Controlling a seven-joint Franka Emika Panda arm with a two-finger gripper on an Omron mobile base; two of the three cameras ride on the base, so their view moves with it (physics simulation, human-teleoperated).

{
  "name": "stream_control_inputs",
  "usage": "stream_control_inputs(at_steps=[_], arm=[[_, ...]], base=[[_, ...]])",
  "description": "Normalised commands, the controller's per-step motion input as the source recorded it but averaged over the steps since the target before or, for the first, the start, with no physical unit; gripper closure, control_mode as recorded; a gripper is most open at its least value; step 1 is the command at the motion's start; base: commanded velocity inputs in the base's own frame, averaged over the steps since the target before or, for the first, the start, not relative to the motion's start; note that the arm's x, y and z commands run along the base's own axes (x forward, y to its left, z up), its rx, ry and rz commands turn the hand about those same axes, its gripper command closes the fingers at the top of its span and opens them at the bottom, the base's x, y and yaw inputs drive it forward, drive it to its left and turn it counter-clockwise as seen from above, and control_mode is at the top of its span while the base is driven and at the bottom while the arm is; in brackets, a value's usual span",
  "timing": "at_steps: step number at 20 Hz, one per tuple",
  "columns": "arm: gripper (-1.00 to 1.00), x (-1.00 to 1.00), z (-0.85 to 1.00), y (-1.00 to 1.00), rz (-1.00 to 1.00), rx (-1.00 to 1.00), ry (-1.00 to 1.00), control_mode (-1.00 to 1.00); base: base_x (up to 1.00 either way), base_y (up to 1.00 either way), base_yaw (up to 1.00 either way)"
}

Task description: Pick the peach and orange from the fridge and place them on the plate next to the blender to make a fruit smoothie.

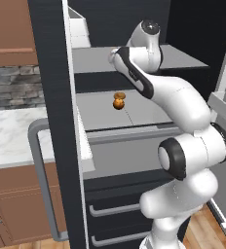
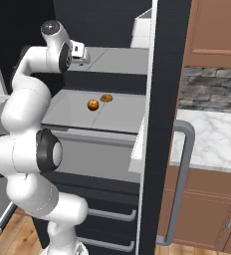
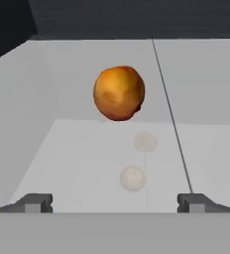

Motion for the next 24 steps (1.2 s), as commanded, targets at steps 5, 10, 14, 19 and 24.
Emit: stream_control_inputs(at_steps=[5, 10, 14, 19, 24], arm=[[-1.00, 0.55, -0.04, 0.00, 0.00, 0.00, 0.00, -1.00], [-1.00, 0.54, -0.08, 0.00, 0.00, 0.00, 0.00, -1.00], [-1.00, 0.53, -0.05, 0.00, 0.00, 0.00, 0.00, -1.00], [-1.00, 0.47, -0.02, 0.01, 0.00, 0.00, 0.00, -1.00], [-1.00, 0.37, -0.03, 0.05, 0.00, 0.00, 0.00, -1.00]], base=[[0.00, 0.00, 0.00], [0.00, 0.00, 0.00], [0.00, 0.00, 0.00], [0.00, 0.00, 0.00], [0.00, 0.00, 0.00]])
